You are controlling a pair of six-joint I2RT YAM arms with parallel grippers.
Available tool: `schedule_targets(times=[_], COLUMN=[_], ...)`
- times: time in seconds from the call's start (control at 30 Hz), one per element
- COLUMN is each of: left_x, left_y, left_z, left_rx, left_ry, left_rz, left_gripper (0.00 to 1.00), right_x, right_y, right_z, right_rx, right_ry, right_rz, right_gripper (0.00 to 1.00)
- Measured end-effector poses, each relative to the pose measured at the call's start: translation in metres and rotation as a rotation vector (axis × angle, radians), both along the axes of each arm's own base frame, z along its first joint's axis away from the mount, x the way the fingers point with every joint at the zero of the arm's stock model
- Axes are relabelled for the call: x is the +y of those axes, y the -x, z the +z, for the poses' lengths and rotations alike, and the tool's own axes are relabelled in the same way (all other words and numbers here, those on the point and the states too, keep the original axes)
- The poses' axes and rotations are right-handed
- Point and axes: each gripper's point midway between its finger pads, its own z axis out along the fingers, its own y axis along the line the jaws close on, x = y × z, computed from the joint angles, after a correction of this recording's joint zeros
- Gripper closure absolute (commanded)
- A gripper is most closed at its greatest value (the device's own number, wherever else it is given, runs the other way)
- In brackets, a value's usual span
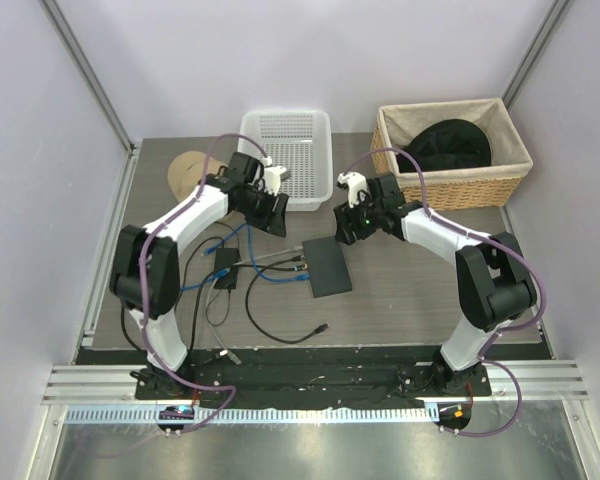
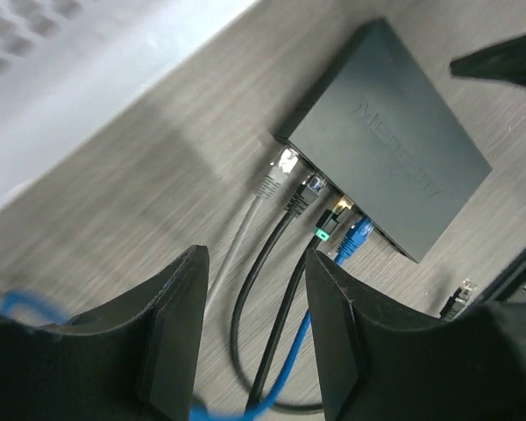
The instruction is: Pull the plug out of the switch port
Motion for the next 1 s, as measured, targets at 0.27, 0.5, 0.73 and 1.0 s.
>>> schedule_targets(times=[0.27, 0.5, 0.73, 1.0], left_x=[-0.015, -0.027, -0.036, -0.041], left_y=[0.013, 0.019, 0.014, 0.015], left_z=[-0.047, -0.055, -0.070, -0.082], left_rx=[0.168, 0.224, 0.264, 0.296], left_ry=[0.070, 0.155, 0.193, 0.255], left_rz=[-0.006, 0.031, 0.052, 0.081], left_gripper=[0.52, 0.58, 0.61, 0.62], right_x=[0.014, 0.023, 0.036, 0.044], right_y=[-0.017, 0.000, 0.030, 0.032], right_z=[0.011, 0.000, -0.019, -0.034], right_rx=[0.005, 0.041, 0.107, 0.122], right_ry=[-0.055, -0.047, -0.020, 0.004], right_rz=[-0.016, 0.017, 0.082, 0.126], right_gripper=[0.39, 0.46, 0.57, 0.95])
